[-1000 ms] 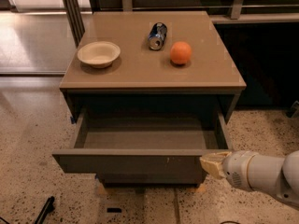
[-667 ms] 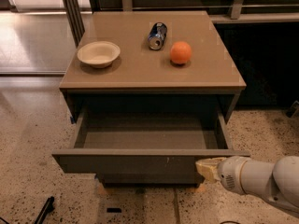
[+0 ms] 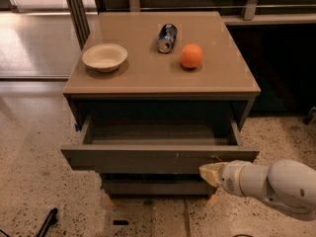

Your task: Close top drawer

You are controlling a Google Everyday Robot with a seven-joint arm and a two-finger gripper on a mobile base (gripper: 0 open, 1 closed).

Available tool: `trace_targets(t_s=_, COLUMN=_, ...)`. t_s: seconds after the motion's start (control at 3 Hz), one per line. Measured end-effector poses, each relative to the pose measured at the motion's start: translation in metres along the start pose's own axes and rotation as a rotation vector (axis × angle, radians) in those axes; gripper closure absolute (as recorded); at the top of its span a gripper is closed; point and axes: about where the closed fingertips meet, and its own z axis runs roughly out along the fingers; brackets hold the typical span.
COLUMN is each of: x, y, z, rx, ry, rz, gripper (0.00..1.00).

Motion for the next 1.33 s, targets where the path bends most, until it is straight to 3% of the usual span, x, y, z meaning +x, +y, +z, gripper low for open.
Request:
trace_targets(t_s=0.33, x=-0.019, y=-0.009, z=0.029, rx=-0.002, ry=-0.013, rz=-0.049, gripper=1.00)
trace_targets(t_s=1.33, x=-0.057, y=-0.028, z=0.062, rx=0.048, ry=-0.025, rz=-0.155, gripper=1.00)
